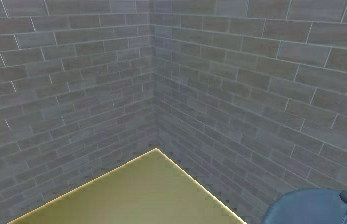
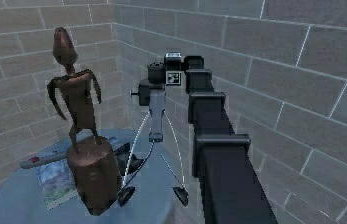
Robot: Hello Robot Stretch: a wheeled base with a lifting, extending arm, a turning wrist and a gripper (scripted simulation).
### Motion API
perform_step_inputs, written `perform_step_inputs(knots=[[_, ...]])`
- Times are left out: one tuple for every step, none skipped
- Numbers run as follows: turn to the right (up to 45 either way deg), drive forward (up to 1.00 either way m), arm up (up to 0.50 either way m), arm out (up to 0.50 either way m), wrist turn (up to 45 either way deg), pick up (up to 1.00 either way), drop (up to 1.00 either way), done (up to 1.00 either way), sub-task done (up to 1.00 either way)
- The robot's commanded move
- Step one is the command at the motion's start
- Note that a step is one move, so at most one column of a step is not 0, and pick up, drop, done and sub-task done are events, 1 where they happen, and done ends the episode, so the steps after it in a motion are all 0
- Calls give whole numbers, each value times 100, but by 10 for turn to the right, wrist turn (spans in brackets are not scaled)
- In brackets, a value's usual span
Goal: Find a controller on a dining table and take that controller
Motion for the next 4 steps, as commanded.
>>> perform_step_inputs(knots=[[0, 0, 0, 0, 450, 0, 0, 0, 0], [0, 0, 0, 0, 450, 0, 0, 0, 0], [0, 0, 0, 0, 360, 0, 0, 0, 0], [0, 0, -28, 0, 0, 0, 0, 0, 0]])
